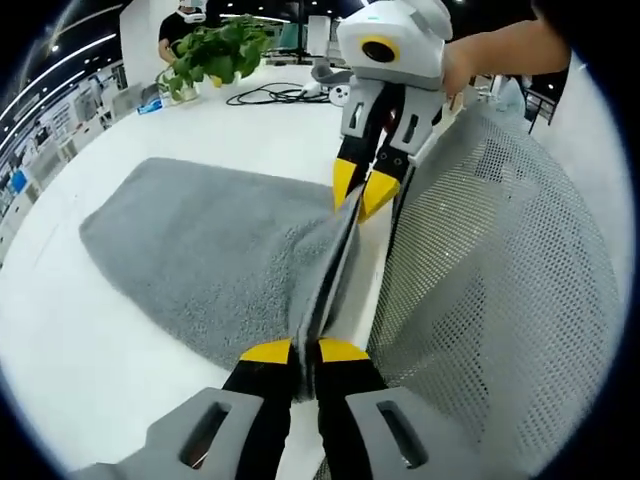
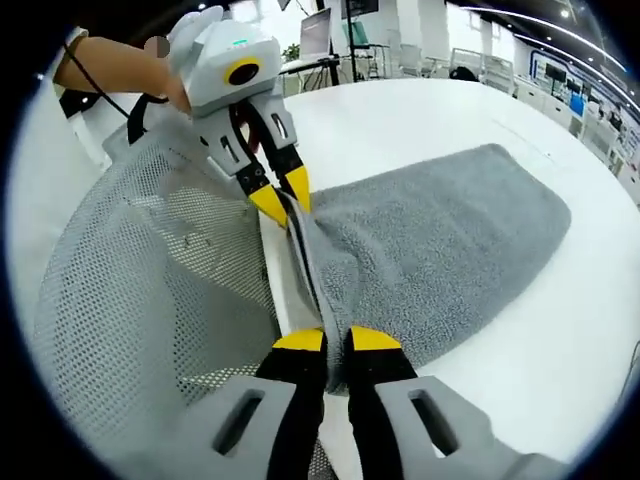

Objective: Fold the towel on the table until its edges align and the towel forms a compact rectangular stack.

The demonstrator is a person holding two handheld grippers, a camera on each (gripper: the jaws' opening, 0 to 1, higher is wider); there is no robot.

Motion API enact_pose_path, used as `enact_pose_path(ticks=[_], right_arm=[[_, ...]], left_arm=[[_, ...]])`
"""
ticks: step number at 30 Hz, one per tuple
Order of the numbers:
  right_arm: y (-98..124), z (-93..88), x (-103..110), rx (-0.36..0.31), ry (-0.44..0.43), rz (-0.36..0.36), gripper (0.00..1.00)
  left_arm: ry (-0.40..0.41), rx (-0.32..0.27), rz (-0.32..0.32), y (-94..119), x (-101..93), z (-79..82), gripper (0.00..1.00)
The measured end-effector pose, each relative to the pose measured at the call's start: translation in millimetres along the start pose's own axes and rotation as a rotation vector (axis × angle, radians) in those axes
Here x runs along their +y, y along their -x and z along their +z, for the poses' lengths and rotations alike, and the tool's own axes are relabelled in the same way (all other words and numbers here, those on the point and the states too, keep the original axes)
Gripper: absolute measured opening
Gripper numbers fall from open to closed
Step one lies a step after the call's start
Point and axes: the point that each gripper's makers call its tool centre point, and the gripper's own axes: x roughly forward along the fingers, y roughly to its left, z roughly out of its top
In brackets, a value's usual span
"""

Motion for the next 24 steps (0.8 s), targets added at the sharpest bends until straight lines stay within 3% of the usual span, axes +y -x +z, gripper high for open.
enact_pose_path(ticks=[3, 9, 24], right_arm=[[5.2, 2.6, 6.6, -0.003, -0.016, 0.027, 0.04], [14.2, 7.9, 15.1, -0.001, -0.017, 0.047, 0.04], [48.8, 50.7, 6.7, -0.098, 0.003, 0.004, 0.04]], left_arm=[[-0.007, -0.003, -0.023, 6.7, -5.5, 3.8, 0.07], [0.063, -0.025, -0.053, 19.4, -7.6, 12.8, 0.07], [0.106, -0.177, -0.007, 62.7, 19.3, 56.4, 0.07]])
